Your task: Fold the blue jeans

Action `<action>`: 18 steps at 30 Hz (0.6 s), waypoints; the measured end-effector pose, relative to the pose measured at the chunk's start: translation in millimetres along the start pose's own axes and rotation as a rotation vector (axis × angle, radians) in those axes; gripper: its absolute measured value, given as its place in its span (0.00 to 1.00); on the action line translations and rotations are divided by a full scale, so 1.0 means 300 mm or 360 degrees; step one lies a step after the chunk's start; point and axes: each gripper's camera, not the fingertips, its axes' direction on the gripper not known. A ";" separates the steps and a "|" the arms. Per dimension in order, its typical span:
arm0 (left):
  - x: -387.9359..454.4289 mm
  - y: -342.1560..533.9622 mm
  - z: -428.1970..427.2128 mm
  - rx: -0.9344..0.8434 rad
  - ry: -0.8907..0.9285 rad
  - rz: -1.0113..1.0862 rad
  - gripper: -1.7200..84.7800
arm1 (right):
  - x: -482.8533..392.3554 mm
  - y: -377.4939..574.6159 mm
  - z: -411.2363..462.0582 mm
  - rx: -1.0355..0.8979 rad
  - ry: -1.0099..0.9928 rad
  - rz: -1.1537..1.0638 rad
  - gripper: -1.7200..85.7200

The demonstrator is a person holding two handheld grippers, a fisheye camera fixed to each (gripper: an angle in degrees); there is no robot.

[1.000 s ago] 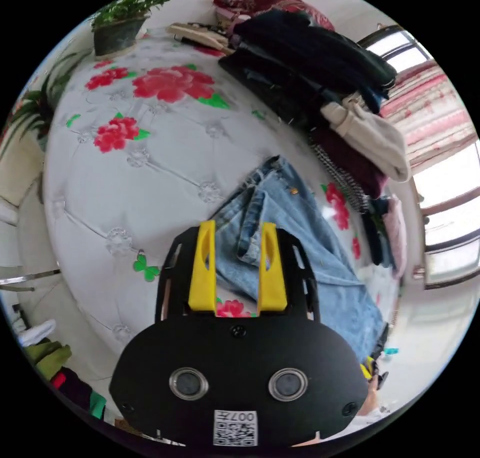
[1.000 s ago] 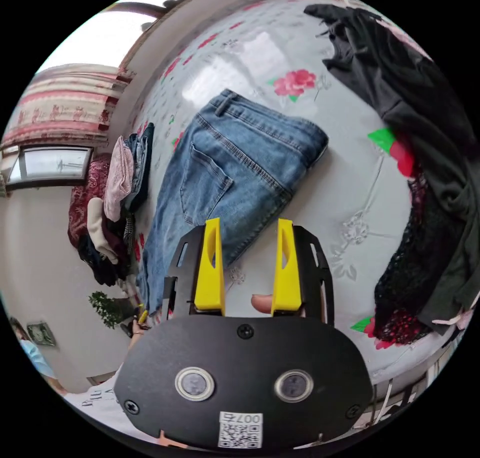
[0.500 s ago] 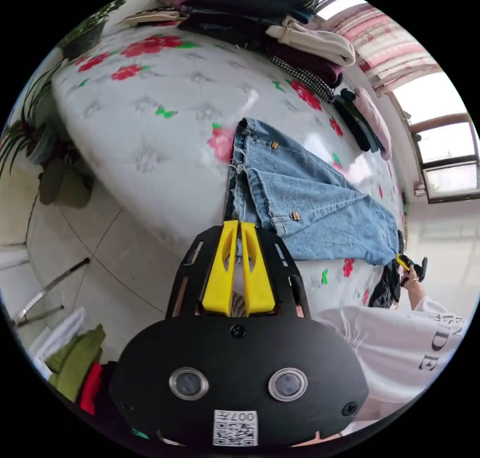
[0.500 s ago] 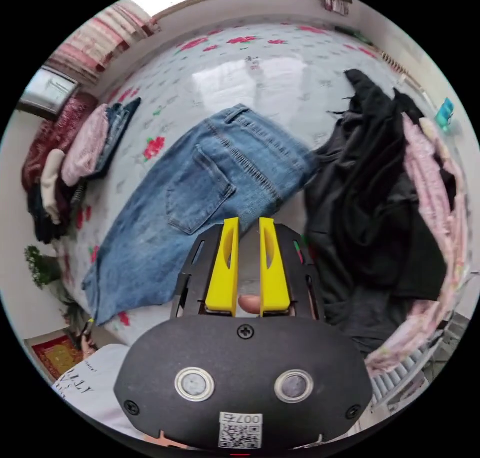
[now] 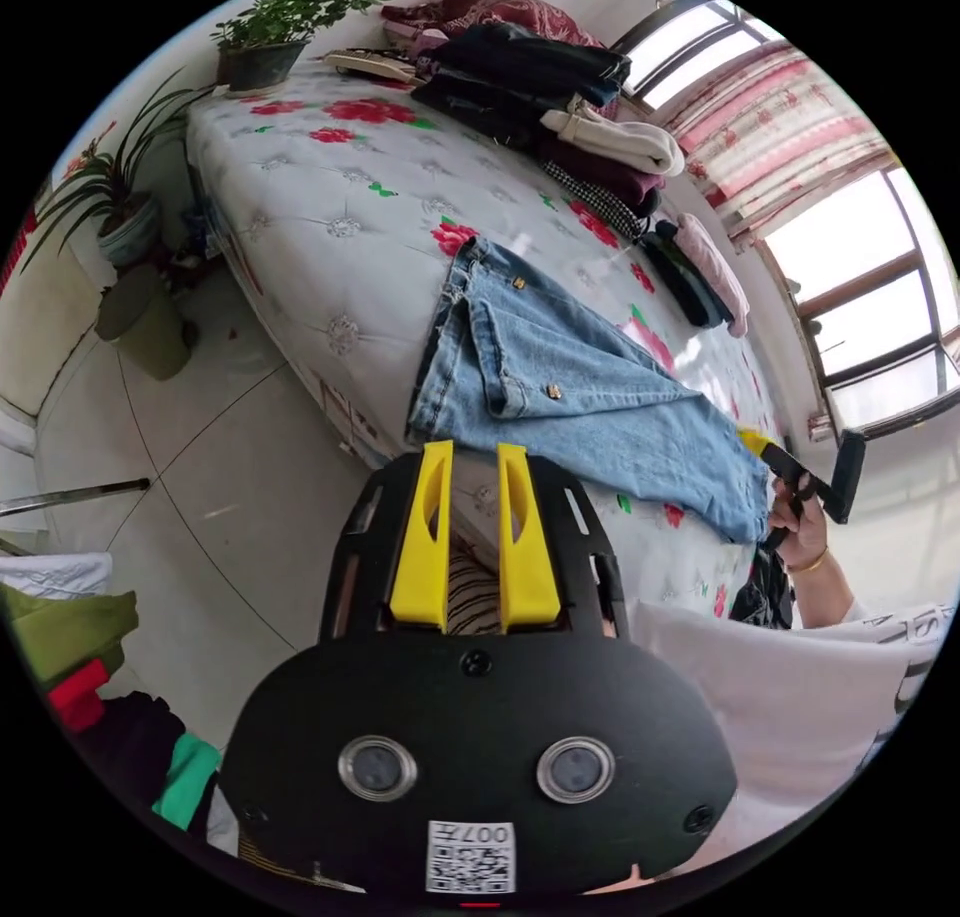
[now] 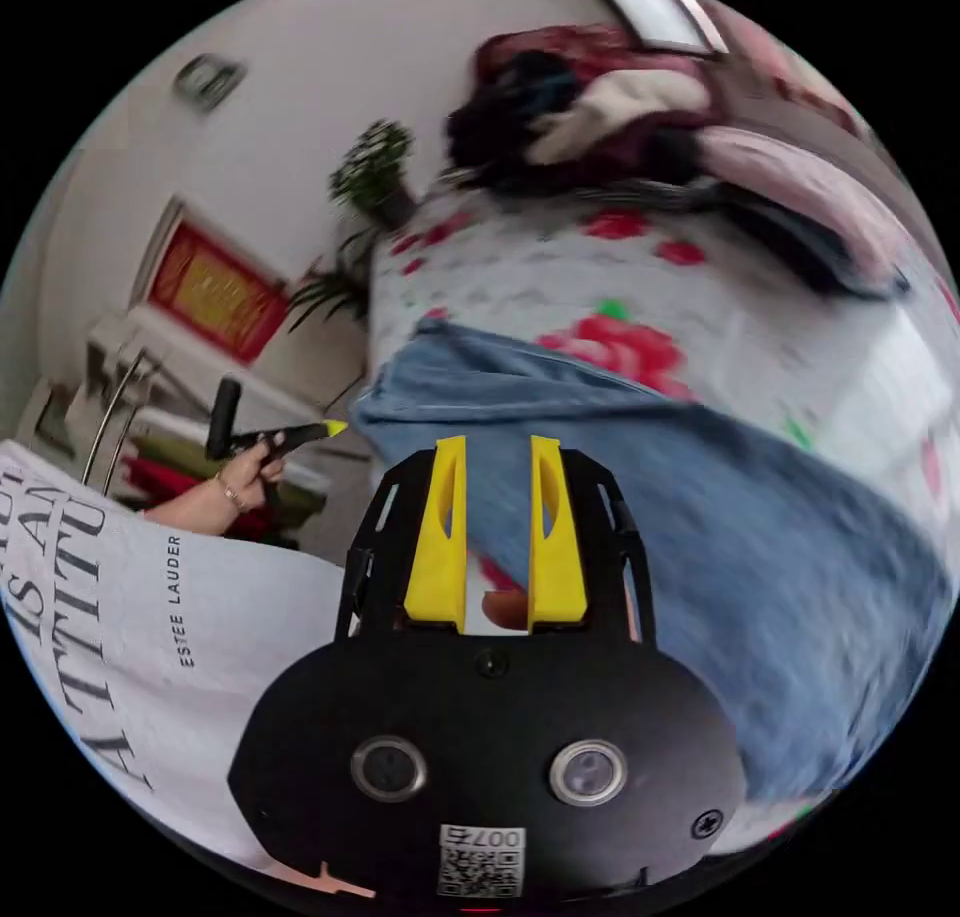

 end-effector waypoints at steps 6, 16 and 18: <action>-0.120 -0.045 -0.018 0.0098 0.0060 -0.0060 0.14 | -0.251 -0.173 0.469 -0.0396 -0.0109 -0.0538 0.10; -0.318 -0.109 -0.056 -0.0009 0.0099 -0.0122 0.01 | -0.067 -0.200 0.757 -0.0718 0.0106 -0.0609 0.02; -0.352 -0.109 -0.076 -0.0015 0.0103 -0.0107 0.01 | -0.014 -0.222 0.740 -0.0652 0.0127 -0.0581 0.02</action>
